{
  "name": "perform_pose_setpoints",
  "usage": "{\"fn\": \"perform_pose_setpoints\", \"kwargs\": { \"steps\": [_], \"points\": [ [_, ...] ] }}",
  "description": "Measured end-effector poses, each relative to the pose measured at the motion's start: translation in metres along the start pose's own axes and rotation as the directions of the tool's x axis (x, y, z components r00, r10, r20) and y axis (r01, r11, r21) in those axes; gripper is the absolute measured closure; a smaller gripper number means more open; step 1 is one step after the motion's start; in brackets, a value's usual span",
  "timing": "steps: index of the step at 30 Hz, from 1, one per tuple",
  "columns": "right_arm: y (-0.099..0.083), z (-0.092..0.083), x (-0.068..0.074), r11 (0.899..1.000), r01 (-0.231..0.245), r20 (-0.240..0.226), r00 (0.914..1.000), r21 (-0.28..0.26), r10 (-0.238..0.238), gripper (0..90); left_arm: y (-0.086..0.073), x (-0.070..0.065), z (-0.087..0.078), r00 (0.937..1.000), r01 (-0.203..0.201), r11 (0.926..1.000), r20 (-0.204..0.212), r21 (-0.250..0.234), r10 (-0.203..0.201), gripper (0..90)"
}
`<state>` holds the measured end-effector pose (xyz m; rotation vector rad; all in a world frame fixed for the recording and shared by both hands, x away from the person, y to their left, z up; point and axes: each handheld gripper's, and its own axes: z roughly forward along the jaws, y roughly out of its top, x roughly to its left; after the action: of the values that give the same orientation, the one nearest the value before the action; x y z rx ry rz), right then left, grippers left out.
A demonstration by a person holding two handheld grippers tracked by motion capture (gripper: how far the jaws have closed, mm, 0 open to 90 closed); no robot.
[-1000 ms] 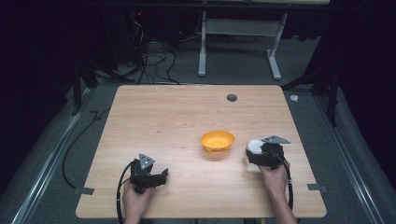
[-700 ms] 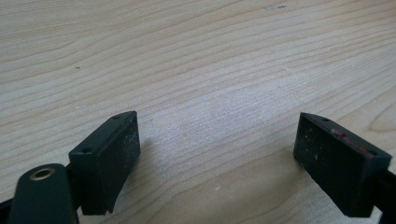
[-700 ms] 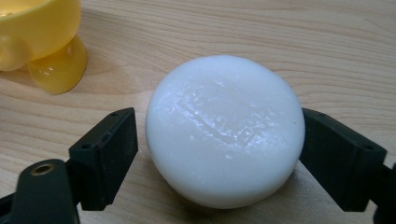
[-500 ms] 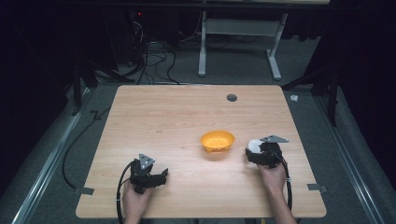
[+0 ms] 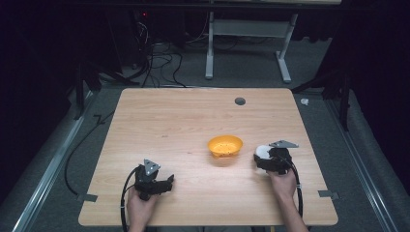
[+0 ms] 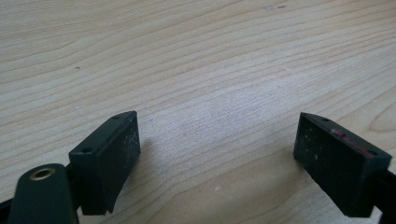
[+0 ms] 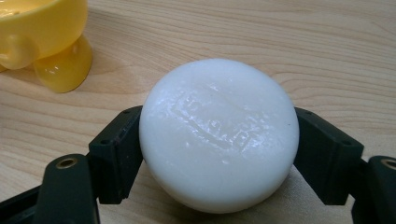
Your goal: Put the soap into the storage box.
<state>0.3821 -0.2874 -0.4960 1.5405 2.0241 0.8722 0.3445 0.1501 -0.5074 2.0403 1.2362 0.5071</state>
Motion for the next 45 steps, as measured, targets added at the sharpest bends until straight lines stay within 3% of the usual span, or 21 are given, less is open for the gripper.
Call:
{"fn": "perform_pose_setpoints", "kwargs": {
  "steps": [19, 45],
  "points": [
    [0.009, -0.019, 0.006, 0.999, 0.018, -0.023, 0.9996, -0.044, -0.019, 24.5, 0.0, 0.0, 0.0, 1.0, 0.0, 1.0, 0.0, 0.0, 0.0, 14.9],
    [0.03, -0.041, 0.028, 0.993, 0.056, -0.095, 0.9933, -0.105, -0.066, 24.5, 0.0, 0.0, 0.0, 1.0, 0.0, 1.0, 0.0, 0.0, 0.0, 14.9]
  ]
}}
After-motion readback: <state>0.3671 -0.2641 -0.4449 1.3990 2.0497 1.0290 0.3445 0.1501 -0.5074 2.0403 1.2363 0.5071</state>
